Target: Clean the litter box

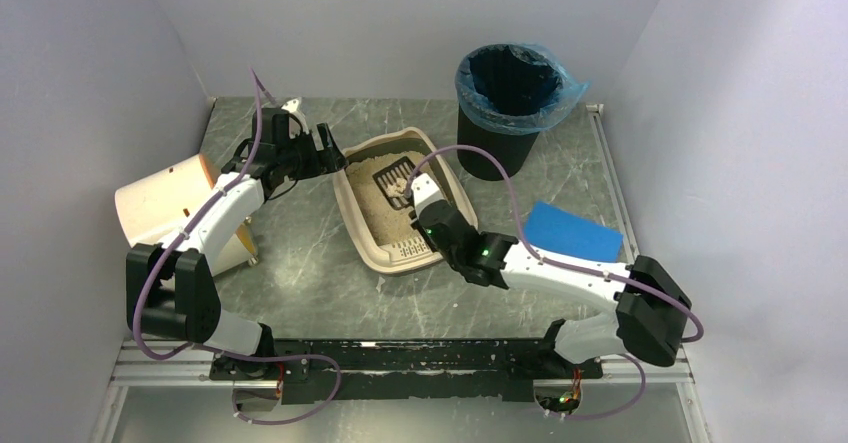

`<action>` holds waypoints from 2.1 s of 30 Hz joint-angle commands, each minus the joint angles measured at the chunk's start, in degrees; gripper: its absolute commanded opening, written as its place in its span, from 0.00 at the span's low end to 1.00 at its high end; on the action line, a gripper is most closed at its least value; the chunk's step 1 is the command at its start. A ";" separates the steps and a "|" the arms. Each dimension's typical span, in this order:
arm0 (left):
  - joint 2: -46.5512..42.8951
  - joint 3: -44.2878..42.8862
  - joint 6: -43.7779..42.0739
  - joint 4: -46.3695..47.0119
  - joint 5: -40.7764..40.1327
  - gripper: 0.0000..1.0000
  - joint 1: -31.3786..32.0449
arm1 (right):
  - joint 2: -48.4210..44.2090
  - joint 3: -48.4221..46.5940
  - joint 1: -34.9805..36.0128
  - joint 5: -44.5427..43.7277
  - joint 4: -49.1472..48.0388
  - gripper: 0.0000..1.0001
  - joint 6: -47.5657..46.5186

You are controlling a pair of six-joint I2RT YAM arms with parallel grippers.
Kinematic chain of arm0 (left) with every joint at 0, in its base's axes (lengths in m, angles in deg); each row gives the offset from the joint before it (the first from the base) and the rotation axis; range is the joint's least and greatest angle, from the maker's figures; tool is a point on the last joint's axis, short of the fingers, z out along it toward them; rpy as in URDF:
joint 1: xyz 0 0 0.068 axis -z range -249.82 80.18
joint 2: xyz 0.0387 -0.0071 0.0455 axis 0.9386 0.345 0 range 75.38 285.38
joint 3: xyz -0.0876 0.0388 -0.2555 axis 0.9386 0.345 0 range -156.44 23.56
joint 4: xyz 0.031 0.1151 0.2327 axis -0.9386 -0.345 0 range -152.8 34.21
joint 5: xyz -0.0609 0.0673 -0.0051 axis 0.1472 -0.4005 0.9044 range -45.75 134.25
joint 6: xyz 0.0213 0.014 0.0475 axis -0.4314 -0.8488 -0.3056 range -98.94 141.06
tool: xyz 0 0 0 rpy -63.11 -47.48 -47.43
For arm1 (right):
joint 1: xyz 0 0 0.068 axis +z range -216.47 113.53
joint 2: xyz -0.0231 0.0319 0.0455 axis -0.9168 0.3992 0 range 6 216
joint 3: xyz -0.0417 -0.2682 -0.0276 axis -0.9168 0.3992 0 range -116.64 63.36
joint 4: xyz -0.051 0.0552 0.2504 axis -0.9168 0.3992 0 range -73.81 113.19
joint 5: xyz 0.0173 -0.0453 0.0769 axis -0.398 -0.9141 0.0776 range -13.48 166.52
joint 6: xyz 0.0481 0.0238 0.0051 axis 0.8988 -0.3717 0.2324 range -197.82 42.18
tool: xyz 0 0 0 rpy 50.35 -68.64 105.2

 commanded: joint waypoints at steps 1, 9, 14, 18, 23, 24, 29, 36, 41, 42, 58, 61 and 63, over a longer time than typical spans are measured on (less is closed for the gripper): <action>-0.74 0.06 -0.87 1.37 1.11 0.86 -0.52 | 0.32 -2.75 -2.02 0.78 -0.66 0.00 2.46; -0.55 0.15 -0.73 1.90 1.67 0.86 -0.54 | 2.00 -1.88 3.12 -2.19 -4.58 0.00 0.01; -0.78 0.42 -0.76 1.89 1.60 0.86 -0.48 | 2.34 -3.43 2.70 -2.45 -1.40 0.00 -0.06; -0.65 -0.02 -0.91 1.47 1.32 0.86 -0.48 | 1.99 -5.25 2.92 -4.32 1.56 0.00 -0.15; -0.65 0.22 -0.82 1.70 1.49 0.85 -0.48 | 1.65 -11.27 2.67 -1.68 7.68 0.00 0.75; -0.61 0.15 -0.87 1.59 1.44 0.85 -0.48 | 1.78 -12.69 2.38 -1.23 9.11 0.00 1.22; -0.90 0.33 -0.92 1.66 0.81 0.85 -0.49 | 2.51 -19.16 -1.03 1.18 16.53 0.00 3.88; -1.33 0.58 -0.69 1.71 0.65 0.85 -0.48 | 1.92 -25.85 -6.92 4.33 23.49 0.00 4.31; -1.06 0.44 -0.66 1.67 1.09 0.85 -0.49 | 0.61 -31.33 -9.74 8.23 26.59 0.00 3.94; -1.04 0.55 -0.61 1.66 1.17 0.85 -0.47 | 0.61 -32.70 -9.97 8.64 27.31 0.00 4.03; -0.79 0.86 -0.41 2.33 2.20 0.85 -0.48 | 5.37 -51.52 -28.50 21.05 35.34 0.00 9.88; -0.72 0.71 -0.43 2.22 2.35 0.85 -0.51 | 6.47 -51.89 -33.69 26.45 35.17 0.00 12.63; -0.74 0.69 -0.52 2.11 2.29 0.85 -0.49 | 6.73 -51.25 -37.54 30.79 34.17 0.00 14.99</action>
